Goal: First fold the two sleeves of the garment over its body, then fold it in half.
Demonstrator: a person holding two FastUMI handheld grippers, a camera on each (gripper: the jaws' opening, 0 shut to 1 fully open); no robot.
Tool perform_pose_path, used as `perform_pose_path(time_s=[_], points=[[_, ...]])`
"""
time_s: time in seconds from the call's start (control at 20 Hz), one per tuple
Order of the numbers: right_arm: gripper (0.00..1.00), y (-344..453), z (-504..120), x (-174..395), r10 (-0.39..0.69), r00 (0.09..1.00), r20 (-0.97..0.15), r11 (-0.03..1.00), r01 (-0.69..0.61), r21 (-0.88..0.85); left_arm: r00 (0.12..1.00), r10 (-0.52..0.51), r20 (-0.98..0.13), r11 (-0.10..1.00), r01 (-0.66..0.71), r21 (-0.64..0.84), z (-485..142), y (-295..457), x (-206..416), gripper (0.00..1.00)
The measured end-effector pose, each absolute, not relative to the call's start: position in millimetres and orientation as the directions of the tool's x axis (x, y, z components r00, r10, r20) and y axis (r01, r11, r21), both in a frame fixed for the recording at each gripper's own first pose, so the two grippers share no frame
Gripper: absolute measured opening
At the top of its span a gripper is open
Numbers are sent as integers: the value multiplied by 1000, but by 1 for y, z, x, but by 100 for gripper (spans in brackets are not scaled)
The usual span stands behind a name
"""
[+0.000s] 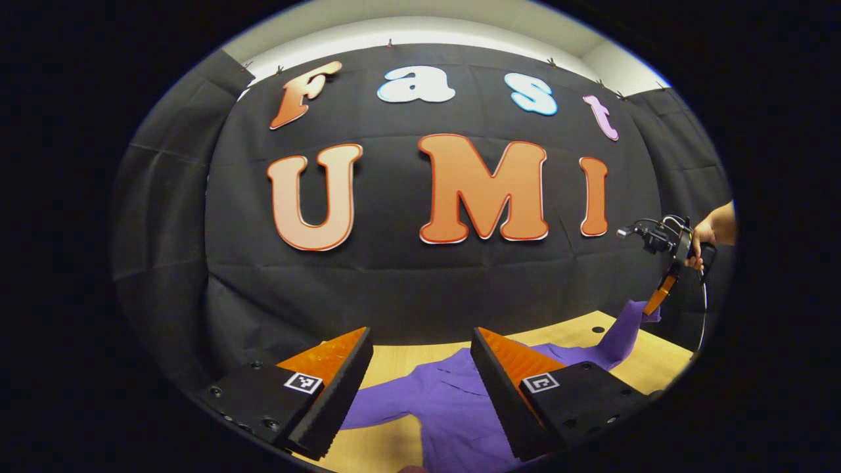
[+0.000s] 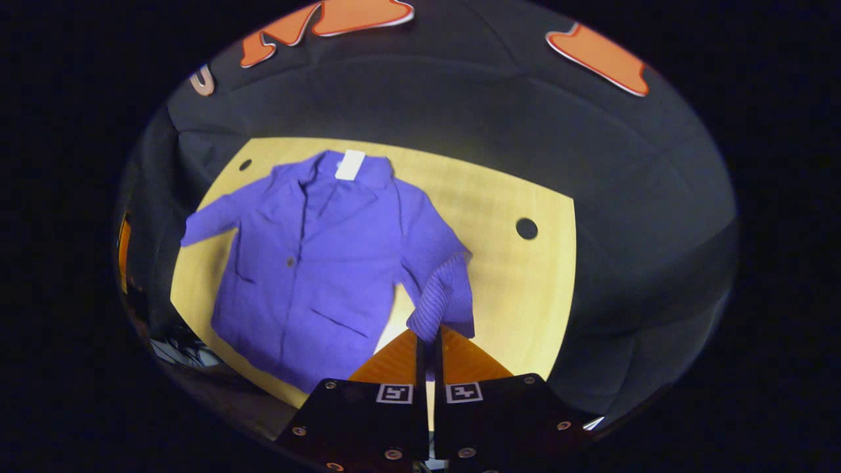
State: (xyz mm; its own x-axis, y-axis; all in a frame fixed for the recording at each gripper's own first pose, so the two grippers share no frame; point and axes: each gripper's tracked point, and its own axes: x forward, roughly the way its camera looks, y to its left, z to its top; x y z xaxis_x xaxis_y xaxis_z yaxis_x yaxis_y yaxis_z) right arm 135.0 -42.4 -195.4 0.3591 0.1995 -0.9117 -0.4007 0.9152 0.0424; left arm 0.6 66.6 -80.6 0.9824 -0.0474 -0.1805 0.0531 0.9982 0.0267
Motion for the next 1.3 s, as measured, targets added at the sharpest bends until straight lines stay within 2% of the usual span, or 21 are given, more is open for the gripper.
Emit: perform_pose_path(time_s=[0.15,0.3,0.6,0.95,1.3], points=[[4,-3,-177,155,181,389,-903,900,-436,-8,983,-25,-183,999,30,24,-86,102,-2,94],[4,56,-162,166,215,396,-893,873,-488,-6,984,2,-180,999,4,35,-86,136,-6,94],[4,174,-163,169,262,339,-904,777,-630,-11,982,39,-183,999,-33,36,-95,172,-4,94],[4,264,-222,155,241,246,-939,675,-737,-19,973,67,-222,998,-63,25,-116,196,0,95],[6,315,-290,143,161,183,-970,578,-814,-57,958,102,-268,994,-105,2,-137,215,-3,95]])
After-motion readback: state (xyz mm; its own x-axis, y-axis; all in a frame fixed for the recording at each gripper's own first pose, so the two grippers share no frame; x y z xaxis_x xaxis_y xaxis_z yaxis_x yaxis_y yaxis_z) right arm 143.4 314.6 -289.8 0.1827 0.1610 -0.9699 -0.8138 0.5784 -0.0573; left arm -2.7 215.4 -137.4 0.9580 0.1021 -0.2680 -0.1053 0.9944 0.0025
